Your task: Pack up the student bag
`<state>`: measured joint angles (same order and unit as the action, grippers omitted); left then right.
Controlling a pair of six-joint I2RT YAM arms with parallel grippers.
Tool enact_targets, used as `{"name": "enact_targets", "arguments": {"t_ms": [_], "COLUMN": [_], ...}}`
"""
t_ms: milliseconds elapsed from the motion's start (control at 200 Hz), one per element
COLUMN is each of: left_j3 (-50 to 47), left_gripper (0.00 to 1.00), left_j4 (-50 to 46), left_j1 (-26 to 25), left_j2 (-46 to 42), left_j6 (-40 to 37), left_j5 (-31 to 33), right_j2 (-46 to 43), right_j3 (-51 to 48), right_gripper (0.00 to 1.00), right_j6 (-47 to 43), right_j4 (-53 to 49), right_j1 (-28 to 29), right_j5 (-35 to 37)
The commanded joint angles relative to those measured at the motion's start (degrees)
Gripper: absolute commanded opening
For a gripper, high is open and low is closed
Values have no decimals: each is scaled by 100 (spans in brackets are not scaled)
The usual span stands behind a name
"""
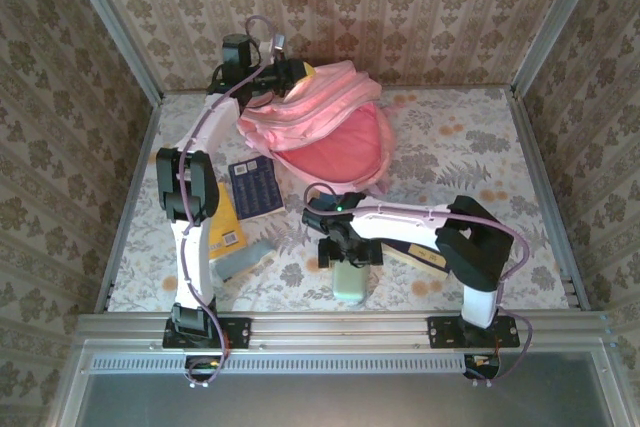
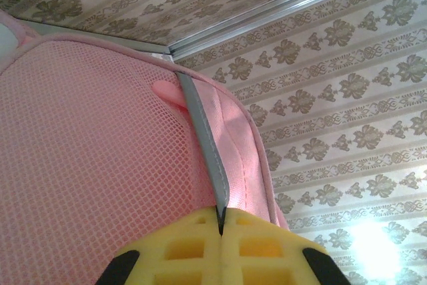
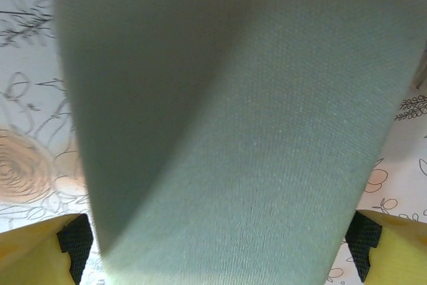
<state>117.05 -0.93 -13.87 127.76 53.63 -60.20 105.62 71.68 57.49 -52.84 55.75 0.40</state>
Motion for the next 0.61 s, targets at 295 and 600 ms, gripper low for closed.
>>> {"name": "enact_targets", "arguments": {"t_ms": [295,600], "left_j3": [108,133], "left_gripper": [0,0], "left_j4": [625,620], "left_j1": [95,86], "left_j2": [-394,-404], "left_j6": [221,258], "left_j5": [-57,-61], "right_j2": [32,-438], "right_j3": [-366,-435], "right_gripper": [87,77], "right_j6": [181,160], "right_j4": [281,241], "right_j1": [-190,-204], "right_j5": [-94,147]}}
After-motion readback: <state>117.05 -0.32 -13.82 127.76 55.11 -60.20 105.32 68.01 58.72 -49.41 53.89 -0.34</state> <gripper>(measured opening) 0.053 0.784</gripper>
